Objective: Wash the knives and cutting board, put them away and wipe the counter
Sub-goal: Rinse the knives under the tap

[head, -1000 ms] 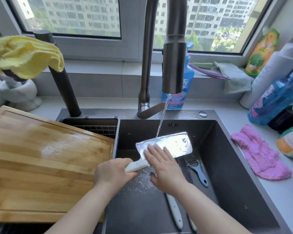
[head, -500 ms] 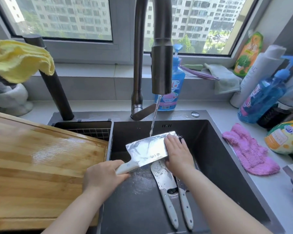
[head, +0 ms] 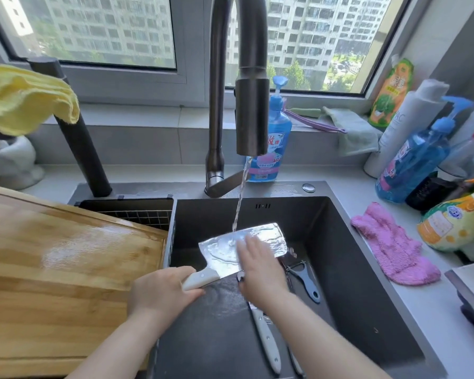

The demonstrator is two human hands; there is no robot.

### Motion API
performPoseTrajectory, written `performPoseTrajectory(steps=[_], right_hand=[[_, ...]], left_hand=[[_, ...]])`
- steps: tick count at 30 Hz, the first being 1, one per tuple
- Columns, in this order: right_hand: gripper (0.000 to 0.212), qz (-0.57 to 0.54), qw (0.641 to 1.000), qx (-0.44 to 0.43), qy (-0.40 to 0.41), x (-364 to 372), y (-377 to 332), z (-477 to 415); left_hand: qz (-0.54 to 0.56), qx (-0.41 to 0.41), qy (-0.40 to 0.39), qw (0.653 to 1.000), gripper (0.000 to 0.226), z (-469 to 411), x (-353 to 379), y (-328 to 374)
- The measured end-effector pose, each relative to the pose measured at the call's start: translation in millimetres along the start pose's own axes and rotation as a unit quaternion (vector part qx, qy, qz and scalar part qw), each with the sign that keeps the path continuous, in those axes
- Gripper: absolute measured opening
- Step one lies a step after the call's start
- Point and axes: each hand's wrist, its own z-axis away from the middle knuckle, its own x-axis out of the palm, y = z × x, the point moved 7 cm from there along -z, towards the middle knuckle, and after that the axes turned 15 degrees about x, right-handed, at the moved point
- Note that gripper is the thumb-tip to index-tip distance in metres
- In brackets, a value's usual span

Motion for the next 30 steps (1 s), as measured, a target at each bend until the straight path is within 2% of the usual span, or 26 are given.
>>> performPoseTrajectory(steps=[2,4,5,9,10,13,16,17,19,22,23,26,30], right_hand=[[0.075,-0.029,0.997,-0.065,-0.026,2,-31,12],[0.073,-0.026,0.992,-0.115,0.049,-1,-38,17],[0.074,-0.032,0.991,-0.113,0.070,-6,-31,16],[0.080,-0.006,0.998,0.038,0.059,-5,18,9],[0.080,0.007,0.997,0.053,0.058,-3,20,11],[0.094,0.013,0.996,-0.024,0.083,3,-10,30],[0.082,-0.003,0.988,-0.100,0.115,11,-23,42],[0.081,-0.002,0.986,-0.103,0.131,8,-18,41],[0.083,0.001,0.987,-0.047,0.154,3,7,33],[0.091,0.002,0.993,0.046,0.113,2,19,27],[0.092,-0.010,0.992,0.032,0.125,2,11,30],[0.085,-0.025,0.985,-0.083,0.152,6,-32,52],[0.077,-0.042,0.984,-0.076,0.157,13,-34,53]], left_hand=[[0.007,-0.002,0.009,1.000,0.023,-1,1,3],[0.001,0.002,0.020,1.000,0.026,-1,0,4],[0.000,0.002,0.024,1.000,0.027,0,-2,3],[-0.005,-0.004,0.025,1.000,0.026,5,-3,-3],[-0.003,-0.006,0.022,1.000,0.027,6,-2,-3],[0.013,-0.009,0.025,1.000,0.029,9,0,-1],[0.017,0.004,0.041,0.999,0.029,11,-3,1],[0.015,0.006,0.045,0.999,0.030,12,-5,0],[0.009,0.003,0.054,0.998,0.030,15,-8,-4],[0.004,0.000,0.052,0.999,0.030,19,-8,-4],[0.008,-0.003,0.051,0.999,0.031,20,-7,-3],[0.018,-0.006,0.057,0.998,0.032,23,-6,-3],[0.030,-0.008,0.073,0.997,0.031,33,-9,-13]])
